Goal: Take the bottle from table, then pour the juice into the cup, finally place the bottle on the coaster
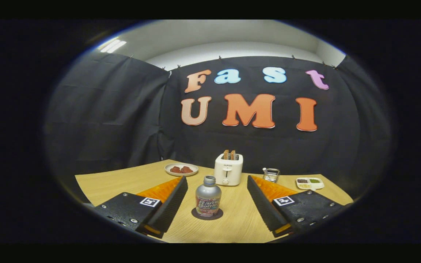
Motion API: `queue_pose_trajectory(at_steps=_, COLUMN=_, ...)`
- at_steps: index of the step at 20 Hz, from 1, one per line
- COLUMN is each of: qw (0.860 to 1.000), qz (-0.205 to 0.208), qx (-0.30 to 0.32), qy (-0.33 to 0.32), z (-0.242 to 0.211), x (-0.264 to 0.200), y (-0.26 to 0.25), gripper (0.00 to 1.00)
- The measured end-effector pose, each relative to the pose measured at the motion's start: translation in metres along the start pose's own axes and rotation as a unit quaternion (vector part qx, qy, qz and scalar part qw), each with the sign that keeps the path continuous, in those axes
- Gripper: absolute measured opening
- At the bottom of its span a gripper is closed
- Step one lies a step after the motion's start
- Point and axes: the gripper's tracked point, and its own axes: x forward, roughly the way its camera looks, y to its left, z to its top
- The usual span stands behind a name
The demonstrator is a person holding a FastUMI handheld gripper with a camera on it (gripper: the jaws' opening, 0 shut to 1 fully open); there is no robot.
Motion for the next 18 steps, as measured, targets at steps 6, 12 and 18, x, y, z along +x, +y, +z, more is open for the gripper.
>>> queue_pose_trajectory(at_steps=6, qw=0.999, qz=-0.037, qx=-0.012, qy=-0.037, z=0.025, x=-0.032, y=-0.018, gripper=0.97)
queue_pose_trajectory(at_steps=12, qw=0.994, qz=-0.091, qx=0.027, qy=-0.061, z=0.024, x=-0.058, y=-0.052, gripper=0.98)
queue_pose_trajectory(at_steps=18, qw=0.989, qz=-0.121, qx=0.025, qy=-0.078, z=0.027, x=-0.075, y=-0.079, gripper=0.98)
